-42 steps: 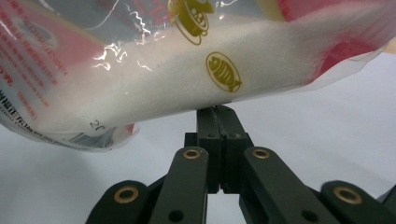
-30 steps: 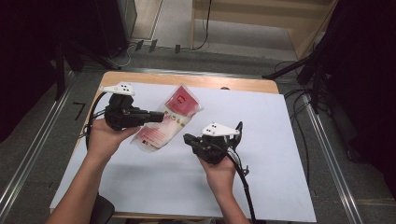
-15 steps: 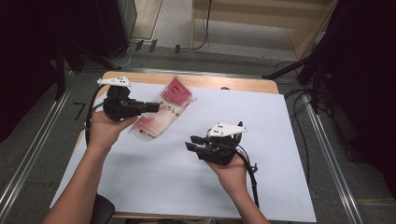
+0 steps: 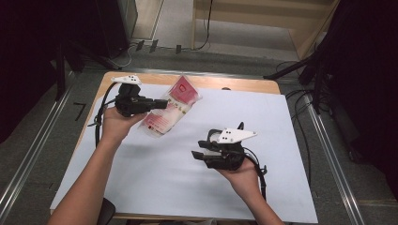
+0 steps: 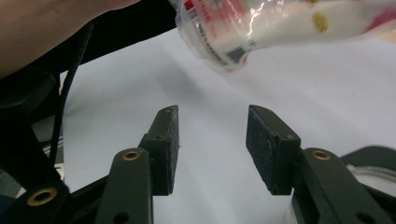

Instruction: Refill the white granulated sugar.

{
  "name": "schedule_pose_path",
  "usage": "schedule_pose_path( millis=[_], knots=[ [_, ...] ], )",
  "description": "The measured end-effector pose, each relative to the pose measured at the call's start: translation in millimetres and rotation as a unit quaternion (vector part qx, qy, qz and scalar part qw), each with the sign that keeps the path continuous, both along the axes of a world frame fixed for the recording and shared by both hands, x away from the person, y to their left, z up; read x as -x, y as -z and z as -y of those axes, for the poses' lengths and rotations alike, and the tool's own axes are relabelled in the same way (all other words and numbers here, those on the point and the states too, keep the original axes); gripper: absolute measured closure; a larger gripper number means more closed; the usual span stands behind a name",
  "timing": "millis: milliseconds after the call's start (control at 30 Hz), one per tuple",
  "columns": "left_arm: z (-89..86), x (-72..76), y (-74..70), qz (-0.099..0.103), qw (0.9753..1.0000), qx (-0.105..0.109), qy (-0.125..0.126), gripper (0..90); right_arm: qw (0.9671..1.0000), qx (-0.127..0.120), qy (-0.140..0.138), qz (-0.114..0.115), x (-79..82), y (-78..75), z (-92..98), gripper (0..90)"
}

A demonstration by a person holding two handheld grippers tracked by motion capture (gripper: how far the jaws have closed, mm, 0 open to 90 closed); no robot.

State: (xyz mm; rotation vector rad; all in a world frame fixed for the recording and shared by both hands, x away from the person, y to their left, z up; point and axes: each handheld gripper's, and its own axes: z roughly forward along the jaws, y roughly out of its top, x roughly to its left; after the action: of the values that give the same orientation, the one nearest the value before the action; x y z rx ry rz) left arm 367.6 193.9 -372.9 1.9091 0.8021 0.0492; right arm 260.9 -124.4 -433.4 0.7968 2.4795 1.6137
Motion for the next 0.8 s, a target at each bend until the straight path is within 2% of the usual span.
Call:
schedule_pose_path(
  millis=[100, 167, 300, 467, 533, 567, 700, 800],
  knots=[
    [2.1, -6.2, 5.4, 0.006, 1.0000, 0.001, -0.002, 90.0, 1.0000, 0.004, 0.006, -0.006, 0.7, 4.0, 4.8, 54.9],
    [3.9, -9.7, 10.6, 0.000, 1.0000, 0.000, -0.007, 90.0, 0.9999, 0.005, 0.005, -0.010, 1.6, 6.1, 7.5, 54.9],
    [5.5, -16.5, 22.6, -0.009, 0.9998, -0.015, -0.009, 90.0, 0.9998, 0.004, 0.014, -0.011, 4.2, 10.6, 11.2, 54.7],
    [6.0, -18.2, 35.0, -0.022, 0.9994, -0.024, -0.012, 90.0, 0.9997, 0.011, 0.017, -0.013, 7.0, 14.8, 14.3, 54.8],
    [5.6, -18.4, 37.4, -0.022, 0.9992, -0.030, -0.010, 90.0, 0.9996, 0.009, 0.021, -0.014, 7.5, 15.8, 15.1, 54.9],
    [5.2, -18.5, 38.7, -0.023, 0.9994, -0.024, -0.007, 90.0, 0.9997, 0.009, 0.021, -0.013, 7.7, 16.1, 15.3, 54.9],
    [2.9, -18.7, 40.2, -0.022, 0.9995, -0.021, -0.005, 90.0, 0.9997, 0.008, 0.021, -0.012, 8.9, 16.3, 15.5, 55.0],
    [2.0, -17.1, 41.1, -0.019, 0.9996, -0.022, -0.002, 90.0, 0.9996, -0.004, 0.023, -0.017, 9.2, 16.6, 16.4, 55.1]
  ],
)
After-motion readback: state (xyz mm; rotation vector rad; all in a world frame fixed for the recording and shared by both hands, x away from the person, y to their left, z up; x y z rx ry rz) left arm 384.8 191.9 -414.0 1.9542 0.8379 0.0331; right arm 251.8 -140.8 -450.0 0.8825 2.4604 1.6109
